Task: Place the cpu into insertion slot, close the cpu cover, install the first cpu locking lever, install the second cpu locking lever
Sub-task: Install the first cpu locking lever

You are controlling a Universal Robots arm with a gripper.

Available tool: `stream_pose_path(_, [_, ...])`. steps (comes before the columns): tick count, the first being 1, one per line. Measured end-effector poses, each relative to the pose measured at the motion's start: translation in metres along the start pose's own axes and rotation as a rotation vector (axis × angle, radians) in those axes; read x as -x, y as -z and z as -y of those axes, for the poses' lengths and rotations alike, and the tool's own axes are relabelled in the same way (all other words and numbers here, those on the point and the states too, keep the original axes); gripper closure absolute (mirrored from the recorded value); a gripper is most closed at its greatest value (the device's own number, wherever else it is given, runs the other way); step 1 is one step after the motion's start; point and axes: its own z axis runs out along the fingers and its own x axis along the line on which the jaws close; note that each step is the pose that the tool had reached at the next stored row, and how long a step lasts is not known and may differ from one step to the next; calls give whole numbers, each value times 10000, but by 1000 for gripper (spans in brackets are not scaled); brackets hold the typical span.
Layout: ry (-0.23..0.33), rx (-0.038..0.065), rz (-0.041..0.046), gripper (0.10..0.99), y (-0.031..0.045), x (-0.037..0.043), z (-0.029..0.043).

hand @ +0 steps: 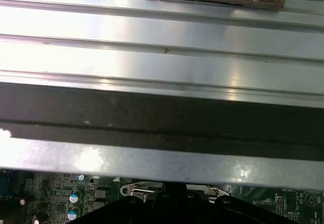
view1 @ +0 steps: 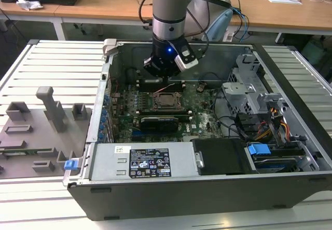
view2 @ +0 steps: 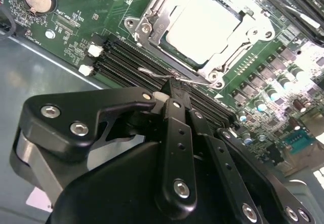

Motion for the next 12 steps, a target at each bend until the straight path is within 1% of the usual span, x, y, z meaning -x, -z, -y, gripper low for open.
stream_pose_path(4, [-1,2,0,980,-28,37,-5])
stream_pose_path(7, [1,2,1,980,-46,122,-1])
stream_pose_path(9, [-1,1,-1,980,-54,155,1])
stream_pose_path(12, [0,0,-3,980,-78,181,3])
